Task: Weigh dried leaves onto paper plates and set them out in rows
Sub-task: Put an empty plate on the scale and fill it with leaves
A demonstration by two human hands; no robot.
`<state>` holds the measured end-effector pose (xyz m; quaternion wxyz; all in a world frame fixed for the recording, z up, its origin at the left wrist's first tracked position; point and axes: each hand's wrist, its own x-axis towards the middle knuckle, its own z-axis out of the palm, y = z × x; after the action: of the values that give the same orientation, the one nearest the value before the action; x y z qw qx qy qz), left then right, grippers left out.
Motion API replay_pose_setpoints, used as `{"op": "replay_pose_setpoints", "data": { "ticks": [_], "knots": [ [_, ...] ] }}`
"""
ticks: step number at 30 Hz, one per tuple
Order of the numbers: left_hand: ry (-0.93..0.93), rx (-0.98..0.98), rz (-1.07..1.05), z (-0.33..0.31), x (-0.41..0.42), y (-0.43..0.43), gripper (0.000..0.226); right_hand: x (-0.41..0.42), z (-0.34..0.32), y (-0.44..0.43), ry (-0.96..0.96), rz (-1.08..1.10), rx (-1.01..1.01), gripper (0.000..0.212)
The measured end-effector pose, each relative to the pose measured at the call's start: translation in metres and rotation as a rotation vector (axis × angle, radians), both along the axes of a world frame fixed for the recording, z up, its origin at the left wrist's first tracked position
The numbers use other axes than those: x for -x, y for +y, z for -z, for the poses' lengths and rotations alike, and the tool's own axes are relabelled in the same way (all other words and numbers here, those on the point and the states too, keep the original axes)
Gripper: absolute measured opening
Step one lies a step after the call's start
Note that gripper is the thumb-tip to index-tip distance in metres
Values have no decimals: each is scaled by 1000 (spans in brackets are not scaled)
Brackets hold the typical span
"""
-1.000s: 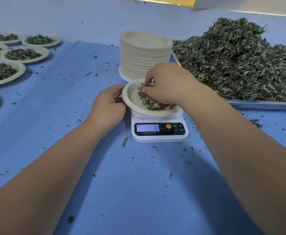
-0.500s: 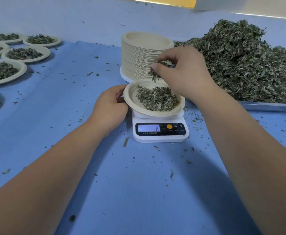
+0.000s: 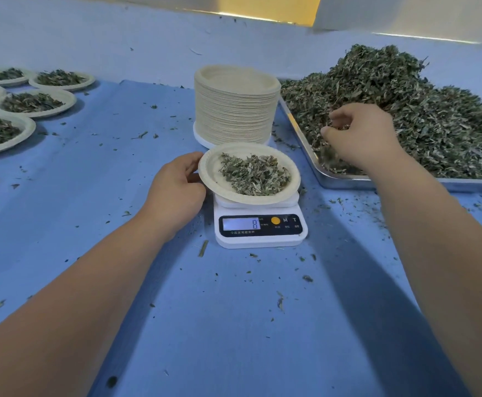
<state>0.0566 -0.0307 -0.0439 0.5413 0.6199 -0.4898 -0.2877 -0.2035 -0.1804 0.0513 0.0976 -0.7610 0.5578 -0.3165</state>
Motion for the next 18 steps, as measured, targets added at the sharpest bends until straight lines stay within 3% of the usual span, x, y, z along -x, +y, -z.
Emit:
{"op": "replay_pose_setpoints", "data": {
  "ticks": [4, 7, 10, 14, 18],
  "knots": [
    [-7, 0, 0, -1, 1, 1, 72, -11, 1, 12, -24, -104, 20, 26],
    [10, 3, 0, -3, 2, 1, 74, -34, -9, 33, 26, -312, -36, 16],
    [24, 0, -10, -3, 3, 2, 76, -59, -24, 57, 266, -492, -96, 30],
    [33, 5, -4, -5, 4, 3, 75, -81, -37, 73, 720, -518, -180, 59],
    [35, 2, -3, -6, 4, 3, 67, -89, -37, 77, 770, -525, -184, 46]
  ]
}}
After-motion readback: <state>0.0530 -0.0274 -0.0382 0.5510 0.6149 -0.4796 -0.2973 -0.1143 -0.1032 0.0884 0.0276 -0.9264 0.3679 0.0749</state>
